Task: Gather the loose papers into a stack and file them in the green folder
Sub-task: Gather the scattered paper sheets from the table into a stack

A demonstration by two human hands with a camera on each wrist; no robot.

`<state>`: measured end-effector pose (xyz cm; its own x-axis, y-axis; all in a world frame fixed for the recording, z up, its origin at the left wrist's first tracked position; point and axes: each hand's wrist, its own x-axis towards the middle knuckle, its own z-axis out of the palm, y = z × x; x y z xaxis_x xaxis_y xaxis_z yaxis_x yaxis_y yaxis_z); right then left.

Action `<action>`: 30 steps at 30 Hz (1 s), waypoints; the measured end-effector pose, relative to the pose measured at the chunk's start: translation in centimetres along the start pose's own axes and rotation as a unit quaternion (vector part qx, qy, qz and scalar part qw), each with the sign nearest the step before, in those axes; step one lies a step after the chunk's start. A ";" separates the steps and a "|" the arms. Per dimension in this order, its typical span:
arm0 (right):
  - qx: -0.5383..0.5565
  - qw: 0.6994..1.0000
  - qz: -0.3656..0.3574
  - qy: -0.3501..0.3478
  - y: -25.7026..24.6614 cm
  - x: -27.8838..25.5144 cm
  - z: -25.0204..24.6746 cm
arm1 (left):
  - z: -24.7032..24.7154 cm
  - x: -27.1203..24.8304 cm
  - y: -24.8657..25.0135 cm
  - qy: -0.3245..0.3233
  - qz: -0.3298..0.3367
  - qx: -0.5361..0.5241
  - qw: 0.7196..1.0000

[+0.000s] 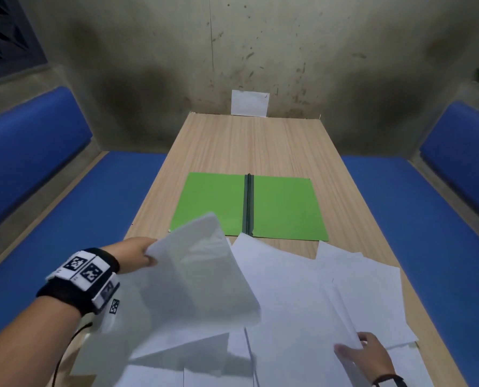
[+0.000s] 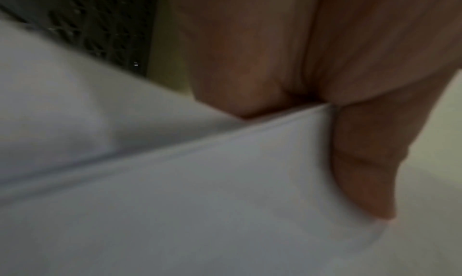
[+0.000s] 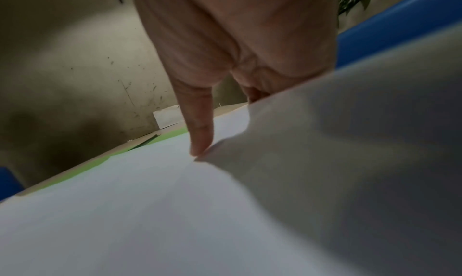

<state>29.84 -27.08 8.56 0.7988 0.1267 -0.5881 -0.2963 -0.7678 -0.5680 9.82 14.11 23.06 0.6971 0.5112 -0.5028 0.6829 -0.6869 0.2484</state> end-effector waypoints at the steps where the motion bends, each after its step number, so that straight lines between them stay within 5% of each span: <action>1: -0.008 1.000 0.000 0.003 -0.2 -0.1 0.1 | -0.4 -0.1 -0.5 0.007 0.006 -0.039 0.999; 5: -0.060 0.997 -0.018 -0.035 -0.7 -0.5 0.0 | -1.1 -0.2 -2.4 0.033 0.047 -0.263 0.963; 9: -0.038 0.999 -0.022 -0.032 -0.7 -0.6 -0.8 | 0.4 -0.4 -1.3 0.085 0.056 -0.462 0.881; 13: 0.011 0.999 -0.032 0.022 -1.6 -1.2 -2.5 | 4.5 0.3 -1.1 0.045 0.039 -0.581 0.812; 18: 0.131 0.986 -0.055 0.092 -3.2 -1.2 -5.3 | 11.7 1.3 -0.9 -0.030 -0.102 -0.570 0.815; 22: 0.180 0.978 -0.077 0.078 -4.4 0.0 -6.6 | 15.9 1.1 -1.0 -0.059 -0.204 -0.535 0.818; 28: 0.132 0.987 -0.078 -0.037 -6.0 2.5 -4.0 | 17.7 0.4 -0.6 -0.033 -0.211 -0.529 0.821; 30: 0.082 0.991 -0.093 -0.053 -6.5 3.0 -2.5 | 17.7 0.2 -0.4 -0.038 -0.209 -0.557 0.803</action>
<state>35.46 -23.31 11.93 0.7907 0.3290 -0.5163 -0.2371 -0.6129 -0.7538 5.86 5.37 8.23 0.3694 0.5152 -0.7733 0.6547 0.4463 0.6101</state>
